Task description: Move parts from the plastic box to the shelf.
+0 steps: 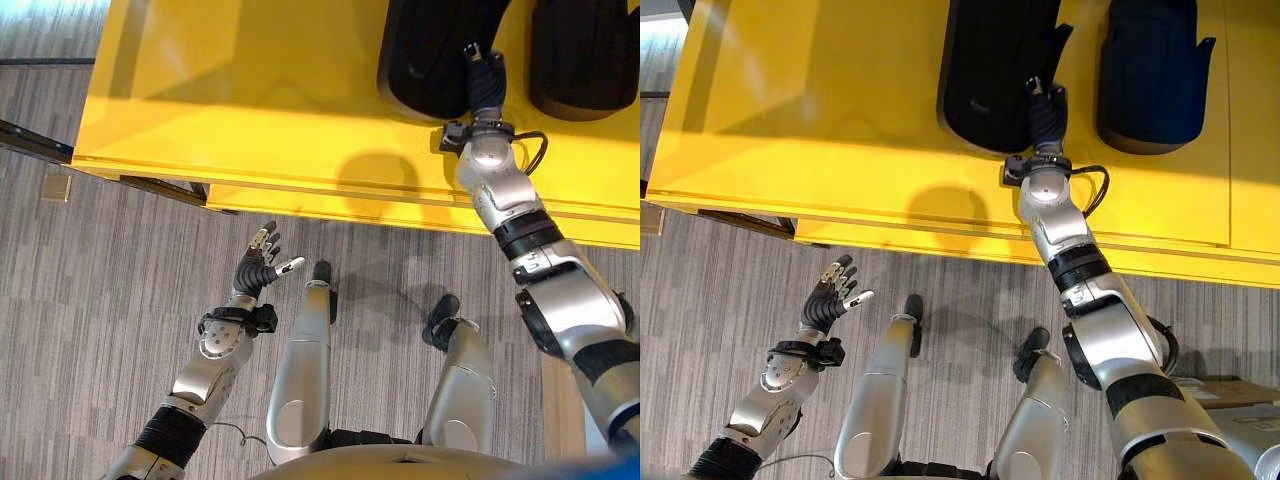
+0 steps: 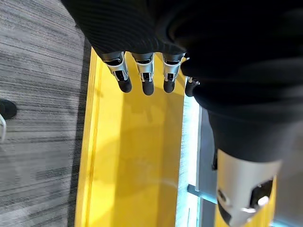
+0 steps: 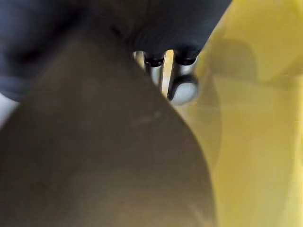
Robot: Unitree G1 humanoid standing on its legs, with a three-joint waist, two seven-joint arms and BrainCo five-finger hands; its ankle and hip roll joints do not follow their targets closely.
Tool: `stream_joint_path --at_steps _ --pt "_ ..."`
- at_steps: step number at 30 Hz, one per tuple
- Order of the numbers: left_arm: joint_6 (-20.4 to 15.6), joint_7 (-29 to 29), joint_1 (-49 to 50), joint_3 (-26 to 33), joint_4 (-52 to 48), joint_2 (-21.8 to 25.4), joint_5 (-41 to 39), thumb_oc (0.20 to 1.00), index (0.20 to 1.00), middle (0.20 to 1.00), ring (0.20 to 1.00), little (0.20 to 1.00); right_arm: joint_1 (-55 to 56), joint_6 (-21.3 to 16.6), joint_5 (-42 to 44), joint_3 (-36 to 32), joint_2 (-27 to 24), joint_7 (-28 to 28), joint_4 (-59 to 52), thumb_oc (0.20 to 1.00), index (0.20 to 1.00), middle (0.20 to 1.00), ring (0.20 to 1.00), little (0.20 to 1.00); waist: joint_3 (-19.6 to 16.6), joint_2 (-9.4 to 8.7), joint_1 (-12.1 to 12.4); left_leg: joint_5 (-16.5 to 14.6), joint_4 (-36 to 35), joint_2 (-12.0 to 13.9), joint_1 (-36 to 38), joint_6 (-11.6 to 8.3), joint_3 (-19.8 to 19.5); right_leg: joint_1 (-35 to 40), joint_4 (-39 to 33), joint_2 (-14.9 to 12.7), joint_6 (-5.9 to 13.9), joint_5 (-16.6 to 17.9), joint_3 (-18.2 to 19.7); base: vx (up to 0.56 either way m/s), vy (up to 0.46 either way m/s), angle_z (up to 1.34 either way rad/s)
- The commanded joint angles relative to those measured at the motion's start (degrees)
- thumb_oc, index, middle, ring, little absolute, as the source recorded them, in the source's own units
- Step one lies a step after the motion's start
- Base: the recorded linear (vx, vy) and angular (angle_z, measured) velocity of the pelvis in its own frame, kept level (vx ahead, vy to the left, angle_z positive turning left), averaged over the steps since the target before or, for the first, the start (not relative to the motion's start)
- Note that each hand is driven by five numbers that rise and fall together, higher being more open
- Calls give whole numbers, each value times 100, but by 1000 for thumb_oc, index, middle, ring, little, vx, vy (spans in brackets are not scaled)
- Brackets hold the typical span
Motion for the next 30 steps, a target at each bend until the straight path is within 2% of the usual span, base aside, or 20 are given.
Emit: stream_joint_path --at_steps 1,16,30 --pt "-360 72 8 -73 -458 248 -102 1000 1000 1000 1000 1000 -329 -235 253 -101 -361 8 217 200 200 200 200 200 -138 22 176 196 -278 399 -144 -172 34 555 -15 -170 173 -200 270 0 0 0" --pt "-536 269 -397 -244 -360 238 -216 1000 1000 1000 1000 1000 -996 -104 296 437 -394 279 1946 200 200 200 200 200 -11 23 349 103 -161 330 -288 -108 -34 628 -72 -103 183 -231 142 14 -6 0" --pt "-605 373 -557 -329 -339 219 -224 1000 1000 1000 1000 1000 -1061 -119 218 611 -144 289 2110 200 200 200 200 200 58 -5 421 77 -109 278 -378 -78 -71 689 -59 -70 177 -281 51 0 0 0"
